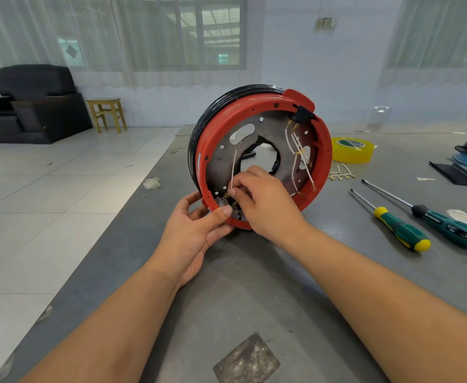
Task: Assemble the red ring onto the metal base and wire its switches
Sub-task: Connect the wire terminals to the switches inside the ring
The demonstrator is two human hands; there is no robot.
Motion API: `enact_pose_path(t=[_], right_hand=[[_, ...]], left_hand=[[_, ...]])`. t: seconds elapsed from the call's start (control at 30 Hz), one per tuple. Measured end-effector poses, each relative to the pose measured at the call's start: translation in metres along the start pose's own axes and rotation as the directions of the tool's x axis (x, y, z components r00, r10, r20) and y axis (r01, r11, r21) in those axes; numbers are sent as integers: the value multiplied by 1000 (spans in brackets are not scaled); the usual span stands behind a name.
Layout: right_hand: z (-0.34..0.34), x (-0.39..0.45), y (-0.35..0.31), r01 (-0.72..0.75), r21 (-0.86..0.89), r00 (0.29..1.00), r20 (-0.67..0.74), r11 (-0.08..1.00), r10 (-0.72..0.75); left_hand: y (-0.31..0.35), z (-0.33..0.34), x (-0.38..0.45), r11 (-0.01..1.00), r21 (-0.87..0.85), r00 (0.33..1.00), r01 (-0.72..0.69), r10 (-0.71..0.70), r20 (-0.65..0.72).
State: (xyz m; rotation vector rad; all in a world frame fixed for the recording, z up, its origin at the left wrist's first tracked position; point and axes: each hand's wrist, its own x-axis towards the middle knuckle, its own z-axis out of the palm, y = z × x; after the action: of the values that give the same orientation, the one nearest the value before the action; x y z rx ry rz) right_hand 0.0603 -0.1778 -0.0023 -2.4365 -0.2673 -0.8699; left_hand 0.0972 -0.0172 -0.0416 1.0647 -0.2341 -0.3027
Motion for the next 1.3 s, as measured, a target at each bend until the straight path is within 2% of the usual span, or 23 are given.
enact_pose_path(t=[0.17, 0.33, 0.67, 1.3], right_hand=[[0, 0, 1, -4, -9, 1000, 4, 1000, 4], [-2, 2, 6, -36, -1, 999, -14, 999, 36], [-7, 5, 9, -55, -5, 998, 18, 998, 55], [-12, 6, 11, -29, -34, 998, 57, 999, 31]], left_hand=[[2, -2, 0, 999, -25, 999, 45, -44, 20], [5, -8, 3, 991, -77, 988, 113, -104, 115], [1, -3, 1, 998, 62, 996, -4, -2, 93], [0, -6, 2, 995, 98, 997, 11, -20, 81]])
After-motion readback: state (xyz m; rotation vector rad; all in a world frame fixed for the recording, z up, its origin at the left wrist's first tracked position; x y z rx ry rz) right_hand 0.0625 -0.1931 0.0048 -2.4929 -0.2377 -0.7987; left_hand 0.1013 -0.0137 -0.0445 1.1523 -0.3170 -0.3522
